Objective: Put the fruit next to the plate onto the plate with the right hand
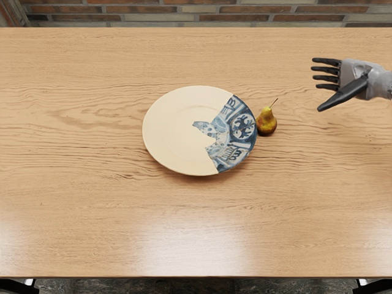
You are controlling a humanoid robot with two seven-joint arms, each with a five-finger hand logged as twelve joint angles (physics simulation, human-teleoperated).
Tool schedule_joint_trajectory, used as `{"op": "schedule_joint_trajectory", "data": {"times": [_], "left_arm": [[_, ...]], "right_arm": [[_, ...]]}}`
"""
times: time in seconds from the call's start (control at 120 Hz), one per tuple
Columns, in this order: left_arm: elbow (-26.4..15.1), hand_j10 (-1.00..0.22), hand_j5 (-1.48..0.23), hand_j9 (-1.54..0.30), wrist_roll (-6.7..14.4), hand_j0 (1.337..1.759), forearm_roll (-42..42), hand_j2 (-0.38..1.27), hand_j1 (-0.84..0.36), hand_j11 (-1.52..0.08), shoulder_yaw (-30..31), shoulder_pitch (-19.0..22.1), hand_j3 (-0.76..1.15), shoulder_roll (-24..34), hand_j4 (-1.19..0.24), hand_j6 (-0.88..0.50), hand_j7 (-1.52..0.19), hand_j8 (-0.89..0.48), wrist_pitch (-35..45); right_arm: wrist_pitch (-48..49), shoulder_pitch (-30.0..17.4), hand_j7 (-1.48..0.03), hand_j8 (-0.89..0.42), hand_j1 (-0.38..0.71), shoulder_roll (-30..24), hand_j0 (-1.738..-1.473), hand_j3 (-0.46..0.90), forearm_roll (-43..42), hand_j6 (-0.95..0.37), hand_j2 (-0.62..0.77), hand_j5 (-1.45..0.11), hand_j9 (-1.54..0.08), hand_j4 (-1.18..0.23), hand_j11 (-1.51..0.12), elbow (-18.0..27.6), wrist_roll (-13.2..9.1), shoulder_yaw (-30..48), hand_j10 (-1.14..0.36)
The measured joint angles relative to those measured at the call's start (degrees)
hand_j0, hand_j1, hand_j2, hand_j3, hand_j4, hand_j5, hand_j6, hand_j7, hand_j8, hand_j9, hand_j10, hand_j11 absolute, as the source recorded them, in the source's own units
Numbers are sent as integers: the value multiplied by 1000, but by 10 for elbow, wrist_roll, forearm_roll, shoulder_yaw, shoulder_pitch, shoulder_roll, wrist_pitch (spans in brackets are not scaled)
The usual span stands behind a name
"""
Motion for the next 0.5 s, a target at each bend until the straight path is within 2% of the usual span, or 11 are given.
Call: {"op": "schedule_joint_trajectory", "data": {"times": [0.208, 0.275, 0.317, 0.4, 0.425, 0.458, 0.5], "left_arm": [[0, 0, 0, 0, 0, 1658, 0, 0, 349, 0, 0, 0, 0, 0, 0, 0, 0, 0, 0], [0, 0, 0, 0, 0, 1658, 0, 0, 349, 0, 0, 0, 0, 0, 0, 0, 0, 0, 0], [0, 0, 0, 0, 0, 1658, 0, 0, 349, 0, 0, 0, 0, 0, 0, 0, 0, 0, 0], [0, 0, 0, 0, 0, 1658, 0, 0, 349, 0, 0, 0, 0, 0, 0, 0, 0, 0, 0], [0, 0, 0, 0, 0, 1658, 0, 0, 349, 0, 0, 0, 0, 0, 0, 0, 0, 0, 0], [0, 0, 0, 0, 0, 1658, 0, 0, 349, 0, 0, 0, 0, 0, 0, 0, 0, 0, 0], [0, 0, 0, 0, 0, 1658, 0, 0, 349, 0, 0, 0, 0, 0, 0, 0, 0, 0, 0]], "right_arm": [[0, 8, -30, -24, -322, 9, -1658, 0, -29, -24, -4, -30, -30, -24, -30, 11, -1, -17, -23], [0, 9, -31, -24, -322, 15, -1658, 0, -39, -24, -4, -31, -31, -24, -31, 11, 12, -33, -23], [0, 9, -31, -24, -321, 20, -1658, 0, -60, -24, -3, -31, -31, -25, -31, 11, 56, -40, -24], [0, 9, -32, -25, -321, 40, -1658, 0, -162, -25, -3, -32, -32, -25, -32, 11, 204, -53, -24], [0, 8, -32, -25, -321, 46, -1658, 0, -185, -25, -3, -32, -32, -25, -31, 11, 242, -59, -24], [0, 7, -31, -25, -322, 52, -1658, 0, -207, -25, -3, -31, -31, -25, -31, 11, 280, -66, -24], [0, 5, -29, -23, -324, 60, -1658, 0, -226, -24, -3, -29, -29, -23, -29, 9, 313, -71, -23]]}}
